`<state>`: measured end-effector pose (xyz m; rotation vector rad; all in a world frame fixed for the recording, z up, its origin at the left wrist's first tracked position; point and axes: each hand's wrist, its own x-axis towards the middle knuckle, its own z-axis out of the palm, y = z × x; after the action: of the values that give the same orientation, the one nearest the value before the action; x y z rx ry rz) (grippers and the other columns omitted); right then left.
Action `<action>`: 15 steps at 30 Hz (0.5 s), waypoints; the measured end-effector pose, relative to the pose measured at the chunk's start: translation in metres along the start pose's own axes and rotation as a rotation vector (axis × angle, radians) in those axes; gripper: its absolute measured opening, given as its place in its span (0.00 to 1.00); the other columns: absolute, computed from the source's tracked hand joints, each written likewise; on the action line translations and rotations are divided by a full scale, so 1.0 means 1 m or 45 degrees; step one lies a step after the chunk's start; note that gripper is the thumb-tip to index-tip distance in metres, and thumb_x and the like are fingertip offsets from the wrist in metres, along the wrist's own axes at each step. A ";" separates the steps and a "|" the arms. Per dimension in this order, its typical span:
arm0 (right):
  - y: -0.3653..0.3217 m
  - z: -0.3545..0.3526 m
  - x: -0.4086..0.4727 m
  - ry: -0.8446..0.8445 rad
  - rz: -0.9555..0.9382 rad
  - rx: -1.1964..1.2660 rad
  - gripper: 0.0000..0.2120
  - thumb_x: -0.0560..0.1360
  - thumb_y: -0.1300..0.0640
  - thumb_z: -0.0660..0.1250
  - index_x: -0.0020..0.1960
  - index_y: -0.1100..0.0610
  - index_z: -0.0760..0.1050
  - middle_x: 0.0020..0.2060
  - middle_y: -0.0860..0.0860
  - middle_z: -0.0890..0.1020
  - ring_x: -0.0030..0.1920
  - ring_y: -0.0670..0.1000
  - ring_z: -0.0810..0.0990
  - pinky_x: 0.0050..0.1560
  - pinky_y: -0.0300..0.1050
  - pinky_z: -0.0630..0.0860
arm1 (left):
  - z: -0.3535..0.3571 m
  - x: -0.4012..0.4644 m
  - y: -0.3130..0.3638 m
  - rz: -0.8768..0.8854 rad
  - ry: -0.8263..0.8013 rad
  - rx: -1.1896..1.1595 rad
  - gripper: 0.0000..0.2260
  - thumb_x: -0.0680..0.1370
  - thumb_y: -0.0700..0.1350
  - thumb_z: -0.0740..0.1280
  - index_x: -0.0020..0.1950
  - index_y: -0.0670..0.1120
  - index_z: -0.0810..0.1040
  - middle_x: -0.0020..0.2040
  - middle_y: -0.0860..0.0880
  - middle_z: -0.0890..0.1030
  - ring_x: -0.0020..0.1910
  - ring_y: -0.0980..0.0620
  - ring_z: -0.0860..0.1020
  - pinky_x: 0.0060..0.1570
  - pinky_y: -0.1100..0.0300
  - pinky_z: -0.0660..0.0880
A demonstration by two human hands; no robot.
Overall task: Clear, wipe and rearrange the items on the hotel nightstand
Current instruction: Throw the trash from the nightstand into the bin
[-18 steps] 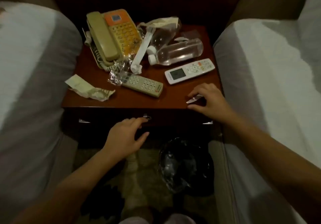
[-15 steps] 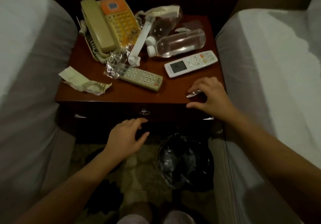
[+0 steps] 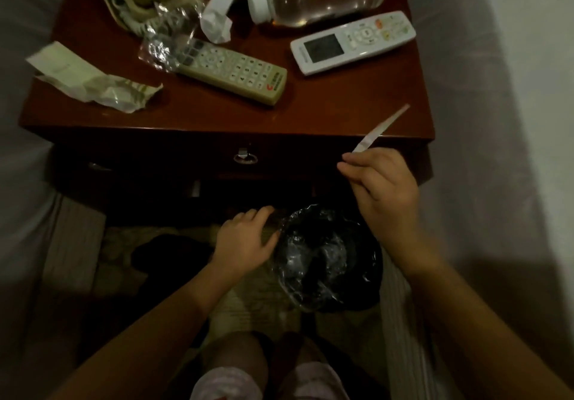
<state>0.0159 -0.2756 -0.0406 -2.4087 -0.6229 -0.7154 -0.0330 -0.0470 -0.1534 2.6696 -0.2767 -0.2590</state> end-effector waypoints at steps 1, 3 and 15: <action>-0.001 0.005 -0.012 -0.046 0.022 0.024 0.05 0.74 0.66 0.68 0.48 0.67 0.81 0.46 0.59 0.83 0.50 0.54 0.77 0.57 0.37 0.70 | 0.009 -0.002 0.001 -0.025 -0.026 0.002 0.25 0.76 0.61 0.58 0.70 0.51 0.68 0.57 0.48 0.80 0.54 0.46 0.79 0.45 0.53 0.77; 0.000 0.017 -0.039 -0.151 0.094 0.080 0.06 0.74 0.65 0.68 0.48 0.65 0.82 0.47 0.58 0.82 0.51 0.53 0.77 0.59 0.35 0.69 | 0.027 -0.004 0.003 -0.096 -0.120 0.013 0.26 0.77 0.62 0.58 0.72 0.53 0.63 0.59 0.48 0.79 0.54 0.46 0.79 0.43 0.55 0.77; 0.007 0.056 -0.135 -0.299 0.652 0.289 0.09 0.68 0.70 0.74 0.46 0.60 0.82 0.44 0.49 0.83 0.49 0.45 0.79 0.54 0.35 0.74 | 0.081 -0.013 0.026 -0.717 -0.403 -0.604 0.29 0.78 0.39 0.64 0.76 0.53 0.57 0.39 0.50 0.77 0.39 0.49 0.79 0.42 0.52 0.80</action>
<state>-0.0623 -0.2830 -0.1641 -2.3083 -0.1426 -0.1409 -0.0681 -0.1003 -0.2114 2.1681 0.4078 -0.8113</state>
